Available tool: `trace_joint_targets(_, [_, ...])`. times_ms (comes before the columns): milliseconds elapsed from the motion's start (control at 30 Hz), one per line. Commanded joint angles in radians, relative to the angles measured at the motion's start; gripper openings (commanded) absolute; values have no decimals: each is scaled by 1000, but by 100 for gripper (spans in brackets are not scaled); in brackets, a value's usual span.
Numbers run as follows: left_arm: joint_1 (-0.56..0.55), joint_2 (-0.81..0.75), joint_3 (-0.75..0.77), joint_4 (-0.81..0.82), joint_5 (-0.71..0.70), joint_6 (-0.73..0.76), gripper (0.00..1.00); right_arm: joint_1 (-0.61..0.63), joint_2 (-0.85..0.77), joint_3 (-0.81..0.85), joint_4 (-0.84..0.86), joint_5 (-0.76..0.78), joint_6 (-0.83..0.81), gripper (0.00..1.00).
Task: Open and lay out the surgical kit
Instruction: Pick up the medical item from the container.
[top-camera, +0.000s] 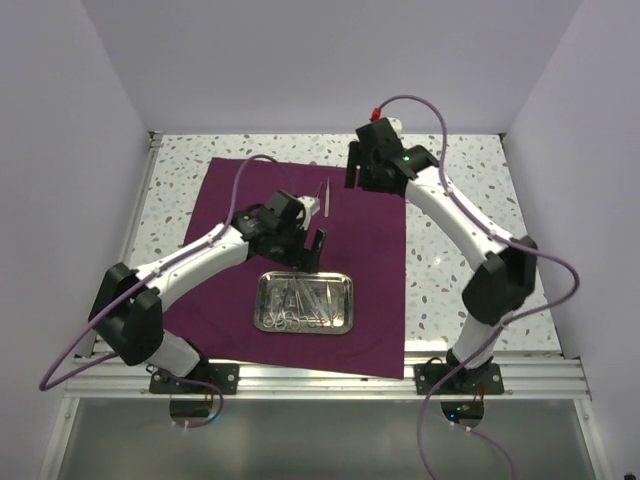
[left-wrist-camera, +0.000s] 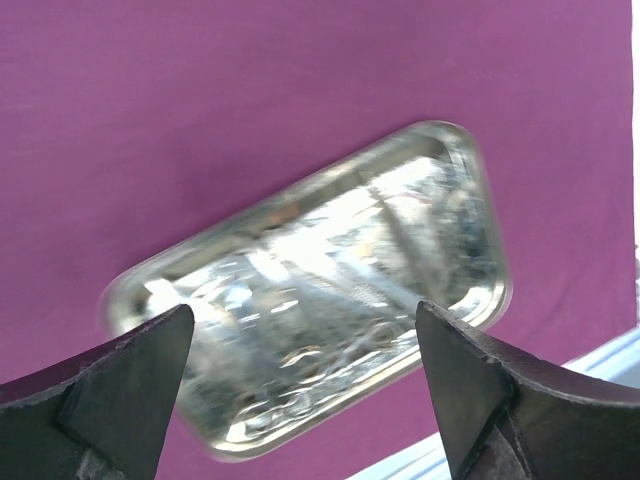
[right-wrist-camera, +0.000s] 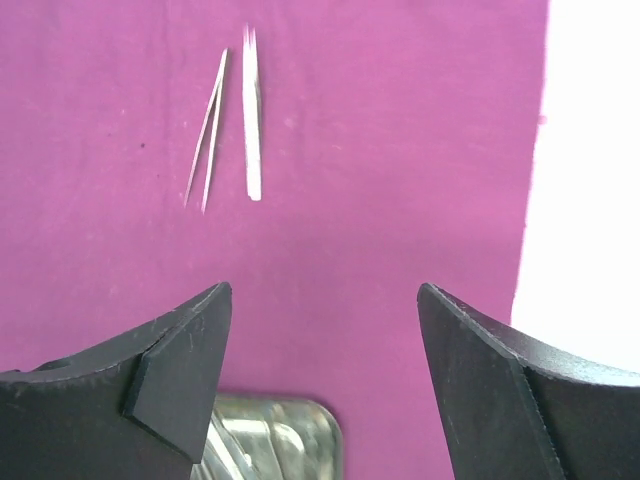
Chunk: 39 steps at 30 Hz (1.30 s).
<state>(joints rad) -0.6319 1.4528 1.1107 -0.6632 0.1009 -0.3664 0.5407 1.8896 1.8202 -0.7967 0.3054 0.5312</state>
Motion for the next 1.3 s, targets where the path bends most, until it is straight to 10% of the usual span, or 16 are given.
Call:
trace_joint_targets(0, [-84, 69, 66, 66, -15, -54, 95, -5, -182, -132, -51, 90, -1, 79])
trace_joint_targets(533, [-256, 354, 189, 65, -145, -250, 81, -5, -521, -418, -176, 84, 13, 79])
trace_joint_targets(1100, [-298, 603, 396, -144, -332, -512, 33, -5, -834, -522, -289, -52, -74, 78])
trace_joint_targets(1267, [-299, 603, 428, -212, -358, -549, 0, 13, -868, -533, -306, -77, -66, 78])
